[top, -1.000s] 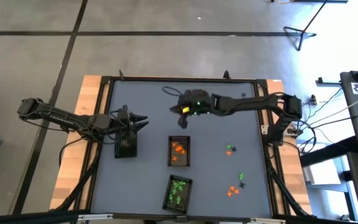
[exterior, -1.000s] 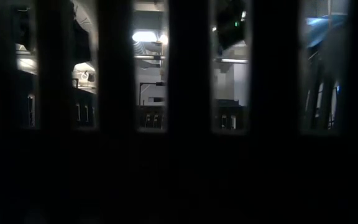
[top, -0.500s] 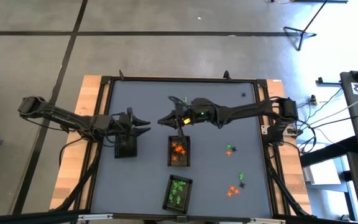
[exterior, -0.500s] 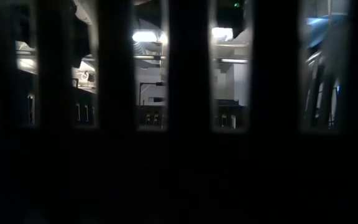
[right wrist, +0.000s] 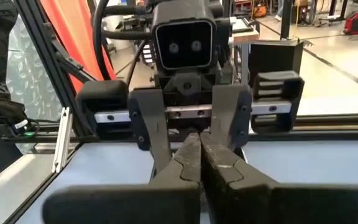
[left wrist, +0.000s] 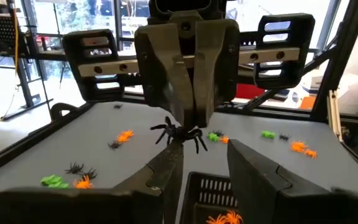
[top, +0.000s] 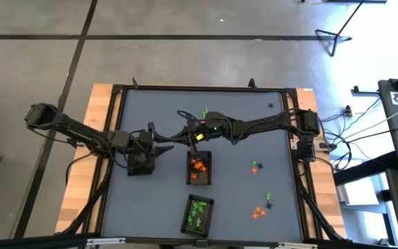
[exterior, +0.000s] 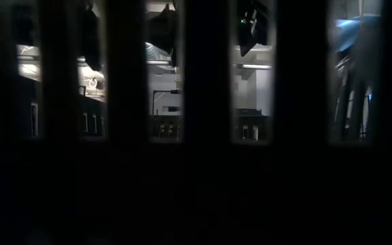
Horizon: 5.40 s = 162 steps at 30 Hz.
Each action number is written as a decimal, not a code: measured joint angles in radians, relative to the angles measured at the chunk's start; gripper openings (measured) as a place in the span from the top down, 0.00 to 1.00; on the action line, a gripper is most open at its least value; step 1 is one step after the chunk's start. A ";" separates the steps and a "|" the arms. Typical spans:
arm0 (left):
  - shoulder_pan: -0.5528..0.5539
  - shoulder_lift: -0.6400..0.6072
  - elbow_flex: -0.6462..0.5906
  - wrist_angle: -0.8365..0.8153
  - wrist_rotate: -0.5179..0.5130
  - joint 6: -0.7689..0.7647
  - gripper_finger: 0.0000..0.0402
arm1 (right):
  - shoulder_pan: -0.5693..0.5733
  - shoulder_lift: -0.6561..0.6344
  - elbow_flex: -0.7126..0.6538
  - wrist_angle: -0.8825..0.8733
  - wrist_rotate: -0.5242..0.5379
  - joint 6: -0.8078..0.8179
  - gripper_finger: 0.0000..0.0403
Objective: Sort Halloween decoration
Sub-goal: Put the black spider toy into the top left black basket
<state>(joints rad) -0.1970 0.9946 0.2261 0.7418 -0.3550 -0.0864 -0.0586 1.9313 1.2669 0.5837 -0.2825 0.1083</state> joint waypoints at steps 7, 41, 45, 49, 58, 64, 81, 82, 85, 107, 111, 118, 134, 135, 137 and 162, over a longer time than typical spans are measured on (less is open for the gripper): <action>0.000 0.001 0.003 0.000 -0.024 -0.008 0.58 | 0.000 0.000 0.001 -0.011 -0.001 0.000 1.00; 0.000 0.001 0.005 -0.035 -0.229 -0.091 0.74 | 0.000 0.000 0.001 -0.010 0.061 -0.002 1.00; 0.000 0.001 0.005 -0.048 -0.230 -0.091 0.86 | 0.000 -0.001 0.001 -0.010 0.055 -0.002 1.00; 0.000 0.001 0.005 -0.049 -0.230 -0.091 0.98 | 0.000 -0.002 0.001 -0.010 0.055 -0.002 1.00; 0.000 0.001 0.005 -0.060 -0.230 -0.091 1.00 | 0.000 -0.002 0.001 -0.018 0.055 -0.002 1.00; 0.000 0.001 0.005 -0.095 -0.176 -0.093 1.00 | 0.000 -0.002 0.001 -0.017 0.056 -0.004 1.00; 0.000 0.001 0.005 -0.106 -0.230 -0.096 0.55 | 0.000 -0.002 0.001 -0.033 0.167 -0.037 1.00; 0.000 0.001 0.005 -0.106 -0.231 -0.096 0.54 | 0.000 -0.002 0.001 -0.035 0.167 -0.037 1.00; 0.000 0.001 0.005 -0.106 -0.235 -0.095 0.54 | 0.000 -0.002 0.001 -0.035 0.167 -0.037 1.00; 0.040 0.001 0.005 -0.355 -0.185 -0.282 0.78 | -0.001 -0.053 -0.001 -0.256 0.151 -0.113 1.00; 0.047 0.001 0.005 -0.409 -0.180 -0.339 0.71 | -0.001 -0.103 0.000 -0.285 0.103 -0.136 1.00; 0.053 0.001 0.018 -0.441 -0.176 -0.357 0.65 | -0.001 -0.198 -0.081 -0.309 0.064 -0.158 1.00; 0.237 0.031 0.225 -0.782 -0.050 -0.349 0.64 | -0.023 -0.451 -0.412 -0.109 0.080 -0.134 1.00; 0.255 0.042 0.230 -0.782 -0.032 -0.348 0.64 | -0.023 -0.468 -0.430 -0.105 0.084 -0.134 1.00; 0.290 0.061 0.235 -0.782 0.013 -0.347 0.64 | -0.022 -0.492 -0.457 -0.095 0.096 -0.133 1.00; 0.525 0.361 0.402 -0.981 0.220 -0.269 0.64 | -0.021 -0.556 -0.525 -0.127 0.080 -0.116 1.00</action>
<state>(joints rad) 0.3281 1.3556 0.6277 -0.2392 -0.1349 -0.3553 -0.0795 1.3754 0.7418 0.4566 -0.2020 -0.0076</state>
